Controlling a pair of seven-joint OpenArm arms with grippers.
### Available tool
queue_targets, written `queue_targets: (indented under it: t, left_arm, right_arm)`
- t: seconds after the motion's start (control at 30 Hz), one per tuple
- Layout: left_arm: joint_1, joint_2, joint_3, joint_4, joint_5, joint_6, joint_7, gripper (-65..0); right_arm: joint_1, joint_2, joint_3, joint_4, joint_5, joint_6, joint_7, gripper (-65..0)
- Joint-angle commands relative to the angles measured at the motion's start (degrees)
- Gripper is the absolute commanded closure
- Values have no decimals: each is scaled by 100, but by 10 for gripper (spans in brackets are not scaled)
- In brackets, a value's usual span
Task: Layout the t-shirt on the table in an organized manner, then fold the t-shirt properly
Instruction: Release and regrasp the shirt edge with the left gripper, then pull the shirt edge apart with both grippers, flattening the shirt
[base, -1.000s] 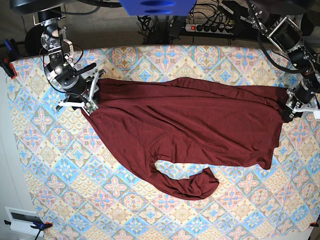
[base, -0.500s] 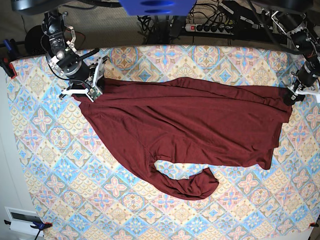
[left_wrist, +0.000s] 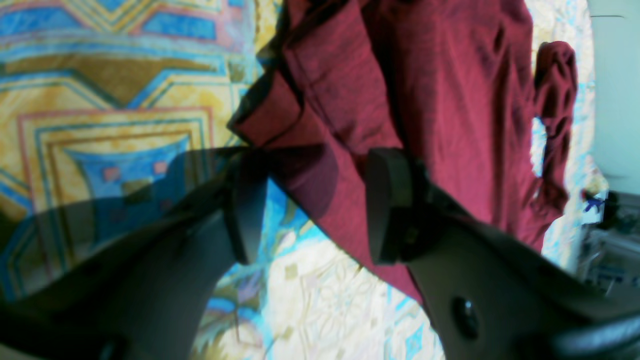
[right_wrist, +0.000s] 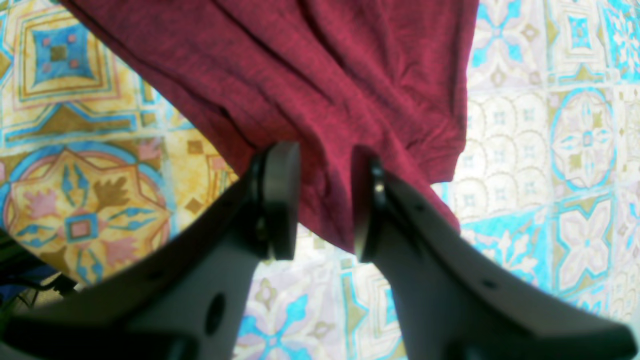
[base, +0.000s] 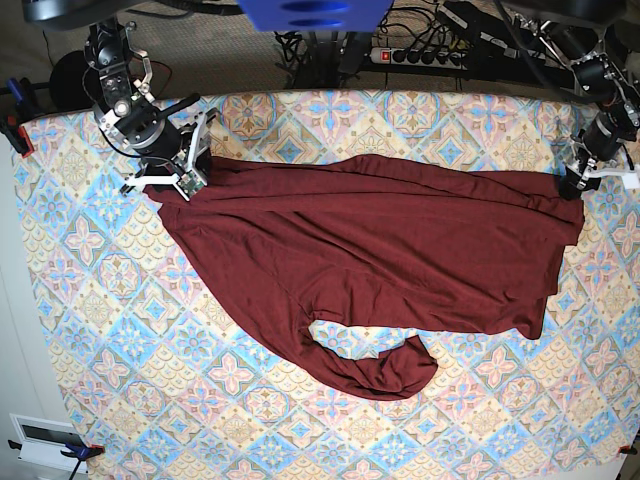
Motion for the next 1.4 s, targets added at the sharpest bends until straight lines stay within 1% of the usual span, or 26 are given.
queue_targets:
  t: [0.0,0.13,0.2,0.3,0.5,0.53,0.6,0.63,0.7,0.73,0.77,0.83,0.87,0.93,0.97,1.03,1.13,1.23,1.3,1.37]
  left_arm:
    - [-11,-64,-3,-88,70,49,-14,-313]
    - [-11,-46,-3,-255,70,49,-49,-313]
    - [-11,77,-3,-255,88,49,-58,-313]
    - [-160,147,6,-255,307,49,-225,-313]
    - [-573,525,15,-272,975,49,-234,-307]
    - [-644,569,15,-272,1099,49,-234,-294]
    - [-732,640,15,-272,1266,49,-225,-238]
    - [-749,675,15,-272,1309,49,-208,-197]
    - [-811,675,15,-272,1309,49,-76,-92]
    - [-872,684,15,-272,1309,49,-23,-34]
    - [-890,666,15,-272,1318,49,21,0]
    - [-899,657,6,-255,1301,49,100,-1]
    - [-899,657,-3,-255,1301,49,109,-14]
    - [-899,587,-3,-255,1301,49,100,-3]
    - [-899,578,-3,-255,1301,49,100,0]
    - [-899,569,-3,-255,1301,49,100,-1]
    - [-899,561,-3,-255,1301,49,100,-1]
    - [-899,561,-3,-255,1309,49,100,-1]
    - [-908,569,-3,-255,1309,49,100,-1]
    - [-908,569,-3,-255,1309,49,100,-1]
  right_arm:
    - [35,72,32,121,19,-13,99,-170]
    - [35,72,50,121,19,-13,99,-170]
    - [35,72,50,121,19,-13,99,-170]
    - [35,72,32,121,19,-13,91,-170]
    - [35,72,50,121,19,-13,91,-170]
    - [35,72,50,121,19,-13,91,-170]
    - [35,72,58,121,19,-13,91,-170]
    - [35,63,58,121,19,-13,91,-170]
    - [18,2,67,121,37,-22,91,-170]
    - [-26,-104,155,121,37,-22,73,-170]
    - [-96,-218,375,121,54,-22,73,-170]
    - [-272,-578,920,121,63,-22,73,-172]
    - [-334,-781,1228,121,72,-22,64,-172]
    - [-422,-1088,1861,121,406,-5,3,-172]
    - [-422,-1141,2089,121,687,-5,-112,-173]
    - [-413,-1176,2529,112,1443,-5,-410,-181]
    - [-369,-1185,3100,50,2569,-5,-639,-215]
    - [-26,-1185,3434,-73,3254,-5,-894,-226]
    - [106,-1185,3487,-336,3606,-5,-1123,-225]
    - [115,-1185,3487,-670,3940,-5,-1219,-225]
